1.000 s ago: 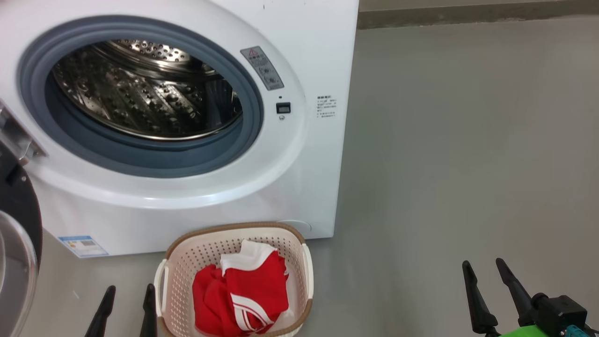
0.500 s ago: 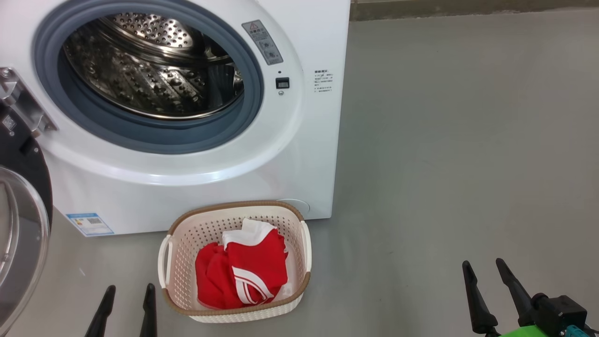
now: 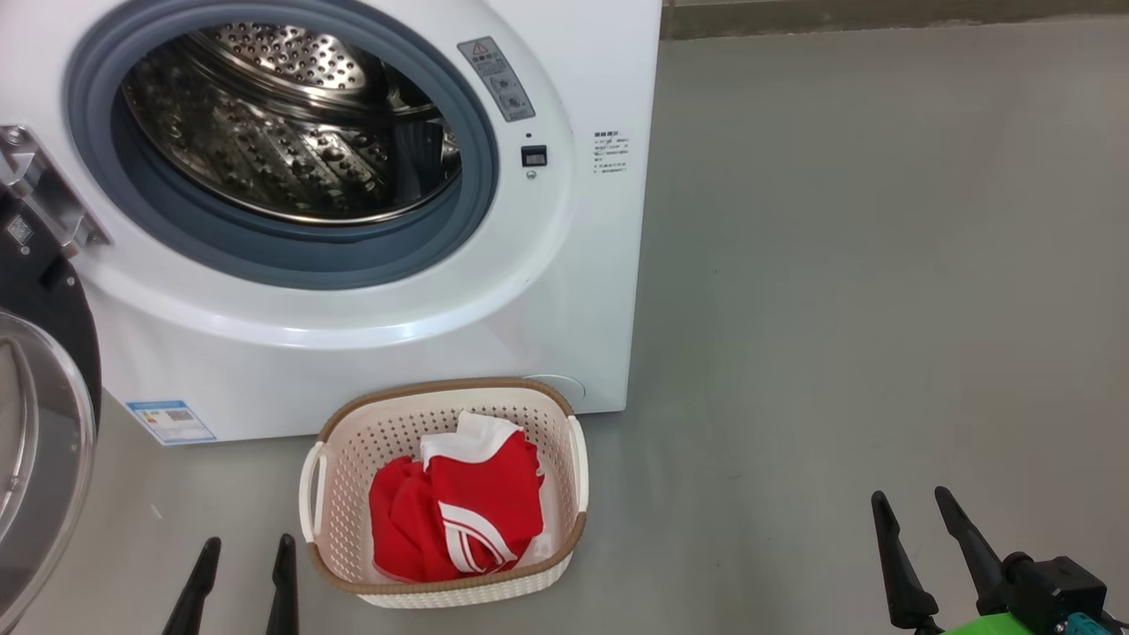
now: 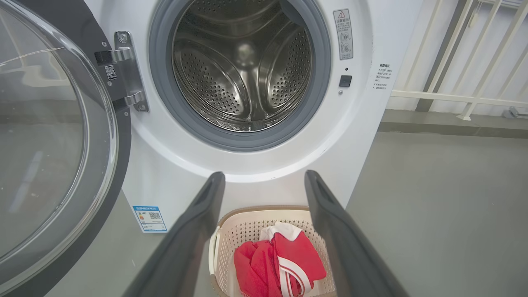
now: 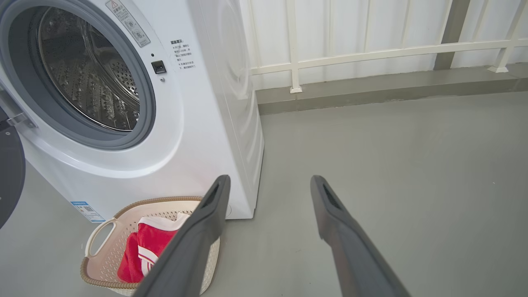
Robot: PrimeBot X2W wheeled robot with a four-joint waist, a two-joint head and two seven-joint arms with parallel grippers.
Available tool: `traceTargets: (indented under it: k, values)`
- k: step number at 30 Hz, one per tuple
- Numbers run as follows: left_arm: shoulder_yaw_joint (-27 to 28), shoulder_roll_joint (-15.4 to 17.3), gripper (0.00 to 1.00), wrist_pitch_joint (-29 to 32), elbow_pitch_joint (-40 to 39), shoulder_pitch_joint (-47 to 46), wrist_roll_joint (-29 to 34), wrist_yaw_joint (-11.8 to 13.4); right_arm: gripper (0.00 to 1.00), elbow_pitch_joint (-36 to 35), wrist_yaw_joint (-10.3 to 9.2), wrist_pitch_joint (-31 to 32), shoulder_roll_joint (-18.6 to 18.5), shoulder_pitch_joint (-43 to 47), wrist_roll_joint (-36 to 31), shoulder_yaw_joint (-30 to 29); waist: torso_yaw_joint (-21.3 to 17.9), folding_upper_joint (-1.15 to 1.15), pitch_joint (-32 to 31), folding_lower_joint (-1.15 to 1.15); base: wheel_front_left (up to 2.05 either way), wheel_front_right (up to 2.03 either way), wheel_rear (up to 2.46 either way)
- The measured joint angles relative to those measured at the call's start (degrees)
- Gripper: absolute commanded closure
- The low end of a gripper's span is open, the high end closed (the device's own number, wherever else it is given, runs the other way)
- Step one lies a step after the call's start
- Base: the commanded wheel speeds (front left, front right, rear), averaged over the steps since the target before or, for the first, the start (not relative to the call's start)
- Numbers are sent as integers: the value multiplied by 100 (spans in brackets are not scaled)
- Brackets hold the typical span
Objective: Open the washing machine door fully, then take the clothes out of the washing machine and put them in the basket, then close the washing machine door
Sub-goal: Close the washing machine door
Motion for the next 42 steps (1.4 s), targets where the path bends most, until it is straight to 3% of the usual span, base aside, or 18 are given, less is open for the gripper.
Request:
traceTargets:
  k: [9, 17, 42]
  values:
    - [8, -3, 0, 0, 23, -1, -60, 0, 0, -1, 0, 0, 0, 0, -1, 7, 152, 0, 3, 0, 0, 0, 0]
    - [19, -7, 0, 0, 210, -5, -187, 2, 0, 33, 0, 0, 0, 0, -48, 66, 514, 0, 6, 0, 0, 0, 0]
    - [-181, -11, 0, 0, 325, 252, -430, 475, 0, 352, 0, 1, -10, -27, -93, 651, 2516, 0, -245, 0, 0, 0, 0]
